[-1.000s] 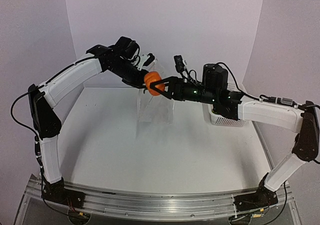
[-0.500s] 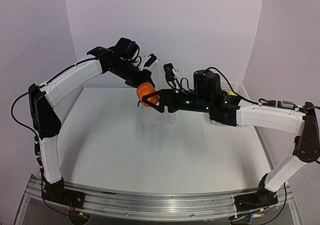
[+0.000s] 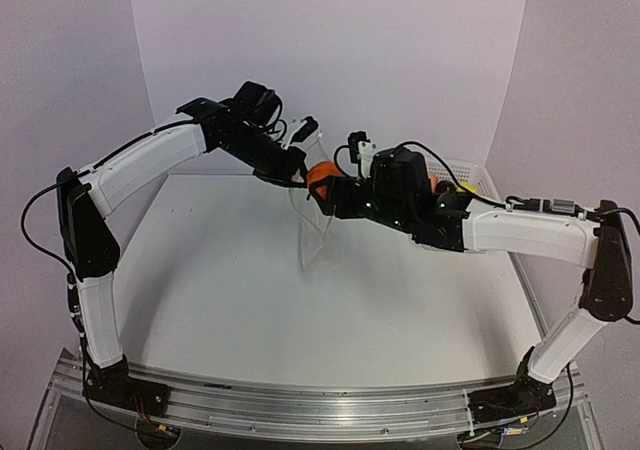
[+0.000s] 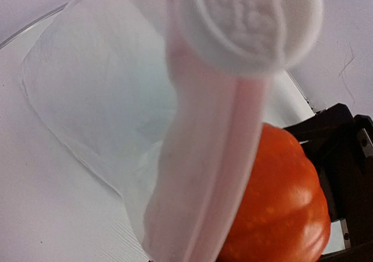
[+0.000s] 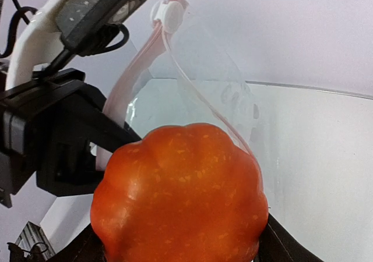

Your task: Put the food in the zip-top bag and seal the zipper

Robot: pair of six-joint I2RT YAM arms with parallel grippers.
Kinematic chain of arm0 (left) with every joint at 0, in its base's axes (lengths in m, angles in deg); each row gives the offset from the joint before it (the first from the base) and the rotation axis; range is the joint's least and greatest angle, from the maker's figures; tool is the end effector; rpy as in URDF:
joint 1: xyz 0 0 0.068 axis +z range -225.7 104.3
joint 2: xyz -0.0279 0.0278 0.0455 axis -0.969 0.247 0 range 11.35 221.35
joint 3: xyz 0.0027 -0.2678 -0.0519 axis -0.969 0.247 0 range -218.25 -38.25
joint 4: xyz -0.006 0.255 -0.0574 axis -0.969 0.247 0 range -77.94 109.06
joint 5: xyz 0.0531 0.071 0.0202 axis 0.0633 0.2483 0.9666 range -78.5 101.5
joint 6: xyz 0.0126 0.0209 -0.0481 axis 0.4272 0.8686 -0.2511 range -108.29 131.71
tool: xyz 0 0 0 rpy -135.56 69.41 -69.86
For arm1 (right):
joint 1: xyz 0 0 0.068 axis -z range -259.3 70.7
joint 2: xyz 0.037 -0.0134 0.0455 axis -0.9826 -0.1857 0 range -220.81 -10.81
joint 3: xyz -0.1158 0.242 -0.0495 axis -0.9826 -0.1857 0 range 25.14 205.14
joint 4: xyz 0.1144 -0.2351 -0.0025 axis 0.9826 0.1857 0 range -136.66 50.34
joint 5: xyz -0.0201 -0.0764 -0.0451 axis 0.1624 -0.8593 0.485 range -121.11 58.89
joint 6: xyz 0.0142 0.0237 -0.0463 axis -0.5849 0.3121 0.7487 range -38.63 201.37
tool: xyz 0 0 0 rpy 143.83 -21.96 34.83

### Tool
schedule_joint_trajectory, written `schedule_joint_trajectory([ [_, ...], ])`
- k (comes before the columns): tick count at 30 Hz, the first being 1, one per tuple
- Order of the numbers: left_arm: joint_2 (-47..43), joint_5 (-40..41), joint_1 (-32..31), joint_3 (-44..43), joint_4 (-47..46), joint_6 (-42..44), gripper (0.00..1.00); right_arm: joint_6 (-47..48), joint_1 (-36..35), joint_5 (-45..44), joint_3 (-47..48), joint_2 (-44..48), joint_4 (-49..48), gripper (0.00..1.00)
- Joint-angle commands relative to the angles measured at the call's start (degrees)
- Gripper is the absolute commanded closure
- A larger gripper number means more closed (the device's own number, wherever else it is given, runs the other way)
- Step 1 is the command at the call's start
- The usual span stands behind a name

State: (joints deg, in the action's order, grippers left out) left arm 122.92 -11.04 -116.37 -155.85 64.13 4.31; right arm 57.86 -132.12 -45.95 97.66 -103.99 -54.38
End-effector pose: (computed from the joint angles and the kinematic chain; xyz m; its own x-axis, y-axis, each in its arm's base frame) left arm 0.3163 -0.2897 0.3674 -0.6450 0.3974 -0.6527 0.7267 0.5831 -0.3631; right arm 0.2436 0.3058 0.3225 -0.3711 0.1487 -0.9166 -0.5140 0.7892 0.3361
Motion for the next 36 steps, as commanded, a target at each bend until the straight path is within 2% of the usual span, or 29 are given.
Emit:
schedule_joint_trajectory([
  [1, -3.65, -0.31, -0.93, -1.21, -0.03, 2.29, 1.00, -1.39, -0.01, -7.53, 4.36, -1.28, 6.03, 0.79],
  [7, -2.99, 2.68, -2.61, -3.44, 1.13, 5.17, 1.00, 1.08, -0.22, -5.79, 12.21, -5.23, 15.99, 0.78],
  [13, -2.66, 4.45, -2.60, -7.45, 1.77, 3.76, 1.00, 13.13, -2.87, -10.00, 19.35, -8.55, 25.13, 0.64],
  [15, -2.87, 3.09, -1.92, -7.81, 1.69, 2.07, 1.00, 15.57, -3.21, -11.85, 19.97, -8.05, 26.87, 0.62],
  [18, -3.17, 0.31, -0.92, -7.94, 1.10, -0.06, 1.00, 19.79, -3.92, -14.00, 21.76, -8.19, 29.31, 0.63],
  [21, -2.52, -3.30, -0.86, -8.44, 0.57, -1.41, 1.00, 25.39, -5.34, -13.66, 24.90, -10.14, 31.30, 0.67],
  [25, -2.04, -6.96, -0.83, -9.97, 0.54, -1.88, 1.00, 34.12, -7.78, -11.45, 28.38, -13.20, 35.22, 0.66],
  [30, -2.62, -10.60, -0.88, -10.05, 0.49, -2.73, 1.00, 36.76, -8.02, -14.99, 32.20, -16.25, 38.74, 0.66],
  [33, -2.87, -13.16, -0.52, -8.05, -0.28, -4.19, 1.00, 37.25, -8.06, -15.58, 35.75, -18.29, 39.01, 0.55],
  [36, -3.13, -16.02, 1.76, -5.26, -1.35, -6.29, 1.00, 35.38, -8.09, -14.17, 38.19, -17.98, 39.02, 0.49],
])
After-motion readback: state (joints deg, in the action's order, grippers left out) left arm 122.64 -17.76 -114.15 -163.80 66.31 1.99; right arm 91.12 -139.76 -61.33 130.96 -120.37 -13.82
